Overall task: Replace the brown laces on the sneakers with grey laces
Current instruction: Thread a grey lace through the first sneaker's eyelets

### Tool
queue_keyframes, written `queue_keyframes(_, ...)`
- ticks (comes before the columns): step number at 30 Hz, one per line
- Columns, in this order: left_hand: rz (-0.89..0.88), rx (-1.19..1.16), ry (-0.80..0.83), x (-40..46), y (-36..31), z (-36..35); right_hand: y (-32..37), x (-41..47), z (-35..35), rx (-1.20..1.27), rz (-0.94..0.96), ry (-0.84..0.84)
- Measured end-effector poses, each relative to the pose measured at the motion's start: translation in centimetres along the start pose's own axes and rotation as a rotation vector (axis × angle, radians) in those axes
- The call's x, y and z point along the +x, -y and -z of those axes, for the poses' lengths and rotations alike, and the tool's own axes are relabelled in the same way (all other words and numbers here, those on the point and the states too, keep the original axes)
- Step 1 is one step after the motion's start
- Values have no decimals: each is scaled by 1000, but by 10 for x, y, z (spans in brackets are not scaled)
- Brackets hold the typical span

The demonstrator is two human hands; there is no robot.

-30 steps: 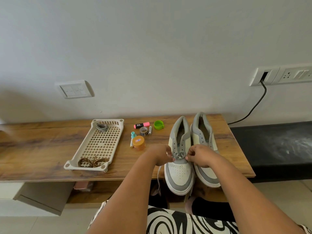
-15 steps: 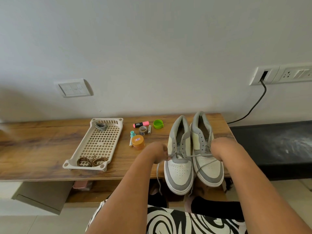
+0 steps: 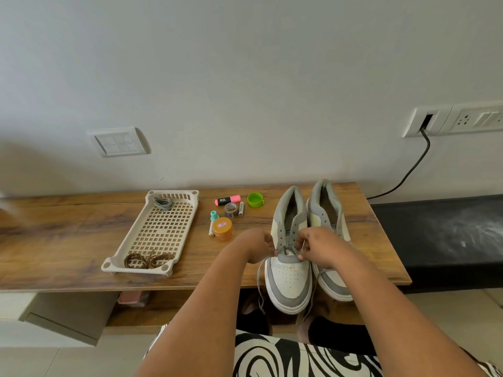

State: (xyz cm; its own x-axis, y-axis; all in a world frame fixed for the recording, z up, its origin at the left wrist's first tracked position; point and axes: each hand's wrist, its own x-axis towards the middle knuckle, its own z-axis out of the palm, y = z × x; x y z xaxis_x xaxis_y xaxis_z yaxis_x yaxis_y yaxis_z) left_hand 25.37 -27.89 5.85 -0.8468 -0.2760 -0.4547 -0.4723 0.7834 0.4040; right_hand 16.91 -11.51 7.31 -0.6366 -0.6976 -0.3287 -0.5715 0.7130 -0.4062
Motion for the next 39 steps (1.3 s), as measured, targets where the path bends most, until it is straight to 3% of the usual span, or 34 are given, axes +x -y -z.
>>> queue_keyframes(6, 1, 46, 6, 0, 1, 2, -5, 1, 5, -26, -28, -84)
queue_keyframes(13, 25, 71, 12, 3, 5, 3, -15, 6, 11, -21, -126, -67)
queue_keyframes(18, -21, 15, 34, 1, 3, 2, -12, 2, 7, -107, -35, 9)
queue_keyframes(27, -64, 16, -19, 5, -2, -3, -12, 3, 0, -26, 38, -68)
queue_keyframes(30, -64, 4, -43, 6, -2, -4, -11, 6, -1, -34, -1, -71)
queue_keyframes(35, -163, -44, -252, 2, -9, -3, -6, 15, -10, -54, -133, -4)
queue_keyframes(39, -183, 63, -247, 1, -17, -8, -1, 19, -12, -100, -213, 69)
